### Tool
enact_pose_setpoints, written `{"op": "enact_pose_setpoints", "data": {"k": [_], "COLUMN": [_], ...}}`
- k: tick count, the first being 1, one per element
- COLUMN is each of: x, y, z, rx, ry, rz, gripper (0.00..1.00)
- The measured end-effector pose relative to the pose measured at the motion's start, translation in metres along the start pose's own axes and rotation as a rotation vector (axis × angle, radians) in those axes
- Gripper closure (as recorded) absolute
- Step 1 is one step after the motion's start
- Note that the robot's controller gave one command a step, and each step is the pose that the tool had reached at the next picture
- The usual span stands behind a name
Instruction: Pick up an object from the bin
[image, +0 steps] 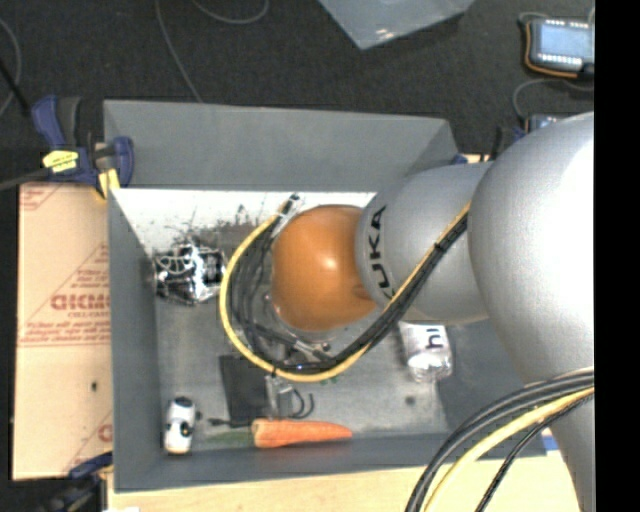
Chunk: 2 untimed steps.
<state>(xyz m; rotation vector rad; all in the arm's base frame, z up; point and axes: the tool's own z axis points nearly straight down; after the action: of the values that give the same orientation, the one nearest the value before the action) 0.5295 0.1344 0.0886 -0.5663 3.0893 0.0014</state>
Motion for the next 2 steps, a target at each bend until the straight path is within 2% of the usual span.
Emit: {"op": "enact_pose_setpoints", "data": {"k": [1, 2], "x": [-0.0001, -0.0035], "y": [-0.0071, -0.0089], "z": [0.0077, 0.0116], "rx": [-0.001, 0.001], "ry": [-0.003, -0.008], "rz": [0.268, 0.102], "gripper": [0.0, 0.0]}}
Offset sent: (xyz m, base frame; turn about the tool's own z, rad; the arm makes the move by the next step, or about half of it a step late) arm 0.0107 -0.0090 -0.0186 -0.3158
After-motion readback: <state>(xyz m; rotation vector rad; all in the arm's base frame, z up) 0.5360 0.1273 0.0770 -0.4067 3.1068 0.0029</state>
